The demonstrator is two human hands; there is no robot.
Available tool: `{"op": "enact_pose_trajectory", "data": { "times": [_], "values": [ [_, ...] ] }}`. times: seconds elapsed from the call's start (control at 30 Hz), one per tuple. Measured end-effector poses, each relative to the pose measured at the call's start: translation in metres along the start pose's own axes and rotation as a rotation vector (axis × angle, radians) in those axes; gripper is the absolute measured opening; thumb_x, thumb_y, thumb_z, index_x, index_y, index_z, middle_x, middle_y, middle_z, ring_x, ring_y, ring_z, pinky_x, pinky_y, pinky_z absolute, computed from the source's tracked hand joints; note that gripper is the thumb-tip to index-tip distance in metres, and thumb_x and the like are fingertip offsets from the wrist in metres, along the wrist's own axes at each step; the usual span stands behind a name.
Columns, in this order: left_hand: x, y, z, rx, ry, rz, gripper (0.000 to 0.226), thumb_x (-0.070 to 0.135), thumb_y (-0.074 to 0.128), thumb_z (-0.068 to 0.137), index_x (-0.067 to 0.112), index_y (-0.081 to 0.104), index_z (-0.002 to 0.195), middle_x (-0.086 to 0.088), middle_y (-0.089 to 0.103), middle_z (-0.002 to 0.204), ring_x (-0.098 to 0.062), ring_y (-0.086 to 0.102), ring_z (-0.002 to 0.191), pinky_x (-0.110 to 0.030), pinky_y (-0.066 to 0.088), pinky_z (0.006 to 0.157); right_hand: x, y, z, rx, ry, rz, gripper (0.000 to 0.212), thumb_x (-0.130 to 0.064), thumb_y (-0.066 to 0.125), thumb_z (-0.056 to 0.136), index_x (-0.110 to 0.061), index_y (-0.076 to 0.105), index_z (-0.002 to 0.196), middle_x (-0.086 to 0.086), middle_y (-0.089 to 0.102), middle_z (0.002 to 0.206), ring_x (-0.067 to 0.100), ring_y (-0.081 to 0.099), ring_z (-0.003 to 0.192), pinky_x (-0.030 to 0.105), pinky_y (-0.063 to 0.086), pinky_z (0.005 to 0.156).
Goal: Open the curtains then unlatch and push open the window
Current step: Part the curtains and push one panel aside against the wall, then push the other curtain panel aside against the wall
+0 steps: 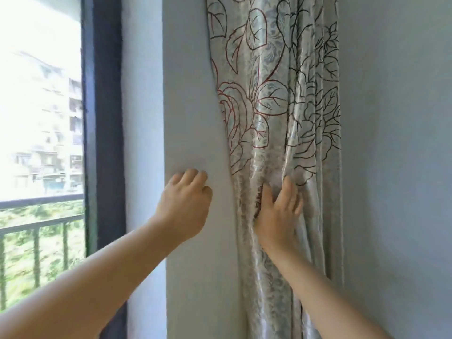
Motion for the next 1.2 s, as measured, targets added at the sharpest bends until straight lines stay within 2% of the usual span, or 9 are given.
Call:
{"op": "enact_pose_trajectory", "data": {
  "times": [0.17,0.27,0.47,0.6,0.73,0.83,0.93,1.07,1.2],
  "values": [
    [-0.058,-0.044,-0.104,-0.139,0.037,0.101,0.01,0.02,0.055,0.062,0.015,0.063,0.059,-0.002,0.064,0.062,-0.021,0.062,0.058,-0.025,0.053,0.051,-0.09,-0.046,-0.039,-0.057,-0.286,0.232,0.029,0.001,0.053,0.058,-0.004,0.063,0.085,0.029,0.056,0.118,0.048,0.047,0.114,0.071,0.033,0.09],
    [-0.104,-0.069,-0.168,-0.29,-0.181,0.128,0.012,0.01,0.071,0.061,0.005,0.065,0.069,-0.017,0.065,0.069,-0.033,0.064,0.063,-0.039,0.056,0.053,-0.17,-0.061,-0.067,-0.181,-0.413,0.565,0.029,-0.003,0.037,0.065,0.0,0.065,0.072,0.023,0.068,0.096,0.042,0.058,0.1,0.06,0.044,0.087],
    [-0.204,-0.134,-0.294,-0.5,-0.658,0.285,0.027,0.027,0.049,0.082,0.01,0.054,0.103,-0.013,0.057,0.109,-0.031,0.052,0.105,-0.039,0.048,0.077,-0.332,-0.087,-0.12,-0.403,-0.466,1.065,0.022,-0.002,0.05,0.069,0.002,0.066,0.083,0.021,0.069,0.095,0.036,0.058,0.099,0.047,0.043,0.091],
    [-0.24,-0.202,-0.342,-0.486,-0.751,0.458,0.026,0.021,0.052,0.08,0.007,0.058,0.1,-0.017,0.059,0.106,-0.035,0.056,0.098,-0.041,0.05,0.073,-0.417,-0.119,-0.139,-0.483,-0.483,1.295,0.021,0.002,0.058,0.071,-0.001,0.066,0.091,0.02,0.07,0.095,0.033,0.058,0.096,0.039,0.043,0.09],
    [-0.258,-0.278,-0.368,-0.457,-0.819,0.634,0.015,0.016,0.059,0.074,0.004,0.061,0.083,-0.019,0.062,0.087,-0.038,0.061,0.082,-0.041,0.051,0.063,-0.476,-0.169,-0.135,-0.322,-0.573,1.511,0.026,-0.014,0.043,0.071,-0.004,0.065,0.08,0.017,0.071,0.085,0.034,0.062,0.086,0.042,0.05,0.083],
    [-0.271,-0.324,-0.385,-0.504,-0.869,0.796,0.021,0.019,0.051,0.079,0.004,0.058,0.092,-0.019,0.059,0.099,-0.036,0.056,0.093,-0.04,0.048,0.071,-0.517,-0.205,-0.13,-0.282,-0.588,1.69,0.029,-0.018,0.039,0.071,-0.004,0.064,0.076,0.016,0.07,0.081,0.034,0.061,0.082,0.039,0.05,0.077],
    [-0.28,-0.364,-0.403,-0.534,-0.95,0.924,0.029,0.019,0.047,0.082,0.004,0.054,0.106,-0.019,0.058,0.105,-0.035,0.053,0.098,-0.038,0.046,0.073,-0.56,-0.243,-0.141,-0.33,-0.66,1.792,0.02,-0.01,0.047,0.071,-0.002,0.064,0.078,0.019,0.07,0.085,0.036,0.059,0.088,0.041,0.049,0.079],
    [-0.278,-0.417,-0.438,-0.635,-1.017,1.146,0.02,0.018,0.043,0.083,0.002,0.053,0.09,-0.016,0.056,0.094,-0.033,0.052,0.092,-0.032,0.033,0.063,-0.617,-0.299,-0.171,-0.427,-0.823,1.872,0.019,-0.007,0.053,0.076,-0.002,0.064,0.091,0.018,0.067,0.101,0.033,0.053,0.101,0.04,0.045,0.087],
    [-0.267,-0.475,-0.471,-0.651,-0.969,1.295,0.019,0.012,0.049,0.077,0.0,0.056,0.09,-0.021,0.059,0.094,-0.036,0.054,0.091,-0.039,0.045,0.07,-0.656,-0.35,-0.201,-0.537,-0.883,1.937,0.021,-0.009,0.052,0.08,-0.006,0.062,0.098,0.014,0.065,0.107,0.032,0.05,0.106,0.04,0.044,0.086]
  ]
}}
Point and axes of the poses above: each hand's wrist, its own z-axis towards the middle knuckle, its own y-axis out of the palm, x = y × z, the point moved 3 cm from there along z, towards the middle knuckle
